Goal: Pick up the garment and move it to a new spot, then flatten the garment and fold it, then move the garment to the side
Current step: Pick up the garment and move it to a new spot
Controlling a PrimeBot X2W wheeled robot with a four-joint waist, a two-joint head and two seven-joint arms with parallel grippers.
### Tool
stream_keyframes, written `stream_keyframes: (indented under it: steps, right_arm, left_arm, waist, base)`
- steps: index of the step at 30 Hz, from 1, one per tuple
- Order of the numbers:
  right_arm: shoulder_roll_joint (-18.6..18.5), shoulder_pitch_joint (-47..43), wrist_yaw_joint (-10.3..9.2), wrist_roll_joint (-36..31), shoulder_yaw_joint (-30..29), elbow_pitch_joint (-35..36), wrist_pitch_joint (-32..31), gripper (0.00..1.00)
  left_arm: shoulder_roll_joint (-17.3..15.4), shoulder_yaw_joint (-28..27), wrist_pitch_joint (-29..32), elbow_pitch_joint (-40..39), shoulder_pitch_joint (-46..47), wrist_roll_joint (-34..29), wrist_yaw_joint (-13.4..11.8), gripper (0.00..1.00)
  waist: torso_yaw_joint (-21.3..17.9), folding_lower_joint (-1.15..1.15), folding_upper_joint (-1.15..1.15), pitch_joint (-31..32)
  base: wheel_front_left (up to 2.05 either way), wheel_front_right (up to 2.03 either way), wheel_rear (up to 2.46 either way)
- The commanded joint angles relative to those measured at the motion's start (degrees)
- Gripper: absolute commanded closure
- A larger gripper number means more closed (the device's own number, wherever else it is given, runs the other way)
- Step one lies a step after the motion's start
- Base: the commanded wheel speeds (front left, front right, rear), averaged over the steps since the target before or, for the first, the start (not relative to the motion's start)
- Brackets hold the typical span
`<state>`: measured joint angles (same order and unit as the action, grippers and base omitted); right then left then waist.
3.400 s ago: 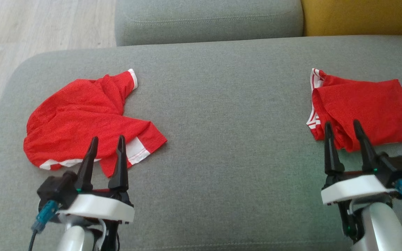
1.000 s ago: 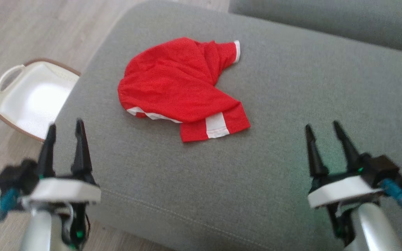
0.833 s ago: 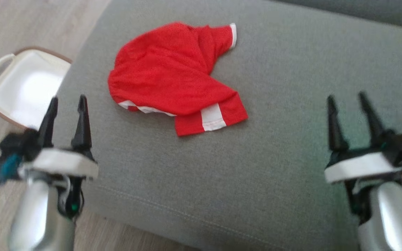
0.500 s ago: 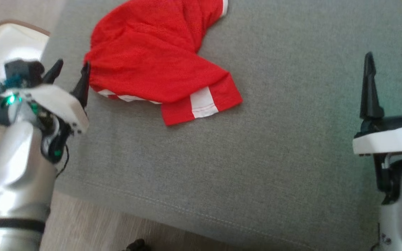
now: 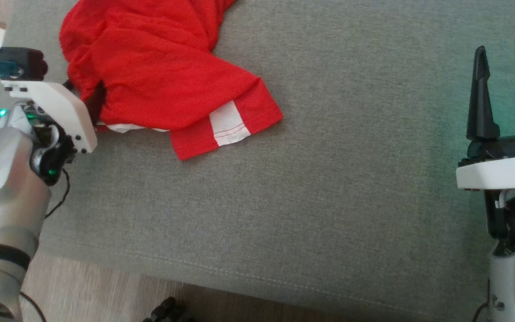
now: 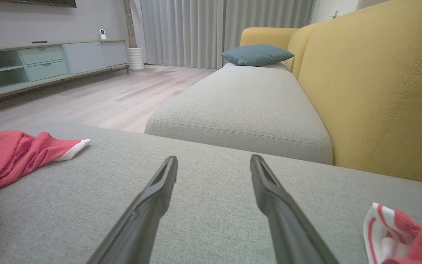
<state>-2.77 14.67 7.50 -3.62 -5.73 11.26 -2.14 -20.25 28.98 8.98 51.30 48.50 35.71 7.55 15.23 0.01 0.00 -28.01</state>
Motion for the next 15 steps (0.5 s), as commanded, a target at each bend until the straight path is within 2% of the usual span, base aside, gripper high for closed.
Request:
stream_keyframes:
  steps: [1,9,15]
  right_arm:
    - [-0.10,0.75,-0.01,0.05,1.41,2.07,0.12,0.00]
    - [-0.10,0.55,-0.01,3.40,2.52,-1.78,2.98,0.00]
    - [-0.10,-0.29,-0.01,6.16,3.02,-5.16,5.64,0.00]
  left_arm:
    - [-3.76,0.34,-0.31,-1.07,1.75,1.35,-0.07,1.00]
    - [-7.02,3.87,-13.88,-0.56,3.44,1.77,-0.07,1.00]
    - [-7.63,4.27,-20.57,-1.71,4.85,1.19,-0.07,1.00]
  waist:
    - [-0.67,-0.01,0.00,0.39]
    - [-3.72,-0.01,0.00,4.94]
    - [-5.99,-0.01,0.00,8.75]
  base:
    - [0.00,0.00,0.00]
    - [0.00,0.00,0.00]
    - [0.00,0.00,0.00]
